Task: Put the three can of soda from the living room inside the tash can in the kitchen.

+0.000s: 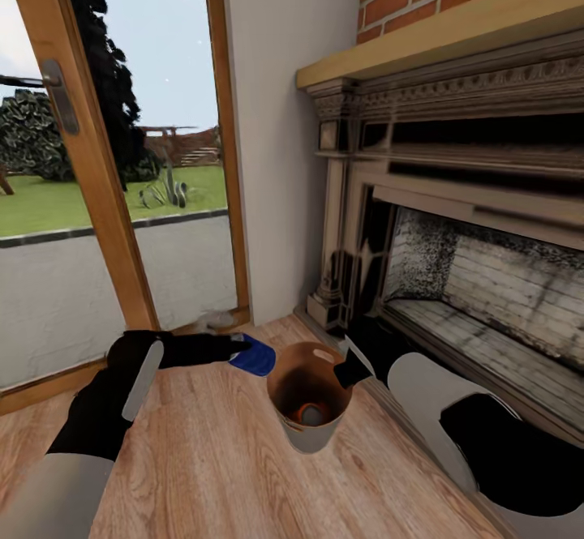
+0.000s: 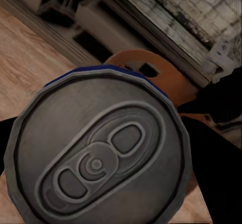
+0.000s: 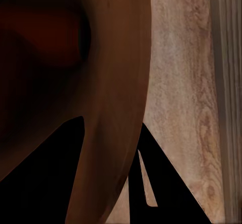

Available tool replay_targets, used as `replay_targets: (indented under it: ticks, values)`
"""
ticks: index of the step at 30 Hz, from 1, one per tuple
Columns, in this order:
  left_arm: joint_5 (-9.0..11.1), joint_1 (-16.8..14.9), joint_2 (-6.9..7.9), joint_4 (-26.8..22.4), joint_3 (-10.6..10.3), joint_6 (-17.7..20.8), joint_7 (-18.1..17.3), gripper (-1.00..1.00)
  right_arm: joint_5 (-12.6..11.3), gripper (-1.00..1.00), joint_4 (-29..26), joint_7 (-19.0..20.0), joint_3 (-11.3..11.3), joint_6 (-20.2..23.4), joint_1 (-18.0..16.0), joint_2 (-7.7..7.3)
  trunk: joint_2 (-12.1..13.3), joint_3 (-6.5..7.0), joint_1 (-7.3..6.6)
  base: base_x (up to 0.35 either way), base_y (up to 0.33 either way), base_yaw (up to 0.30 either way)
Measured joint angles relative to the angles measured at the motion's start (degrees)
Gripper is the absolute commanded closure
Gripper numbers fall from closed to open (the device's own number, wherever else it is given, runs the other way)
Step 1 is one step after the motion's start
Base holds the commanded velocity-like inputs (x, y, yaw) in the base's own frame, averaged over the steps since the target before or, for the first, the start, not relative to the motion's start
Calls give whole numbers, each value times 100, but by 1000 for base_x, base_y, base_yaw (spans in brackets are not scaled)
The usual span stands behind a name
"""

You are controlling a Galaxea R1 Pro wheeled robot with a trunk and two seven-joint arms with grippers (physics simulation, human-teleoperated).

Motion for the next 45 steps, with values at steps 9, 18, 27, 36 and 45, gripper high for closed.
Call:
replay_targets:
  ticks: [9,18,27,36,45]
  values:
    - [-34,1,-447,21,-637,0,-4,100,27,100,-1,-5,145,-2,80,22,361,162,-198,0,0,0]
    - [-86,1,-522,102,-708,-2,58,100,9,100,-1,-2,155,3,104,66,603,270,-330,0,0,0]
    - [-104,1,-649,730,-1118,-17,454,100,-2,100,-1,-1,157,8,130,105,603,270,-330,0,0,0]
    - [-95,1,-888,1278,-1251,-310,625,100,-31,100,-2,4,152,11,140,146,603,270,-330,0,0,0]
    - [-118,1,-898,1504,-1256,-532,638,100,-31,100,-1,4,152,11,166,150,603,270,-330,0,0,0]
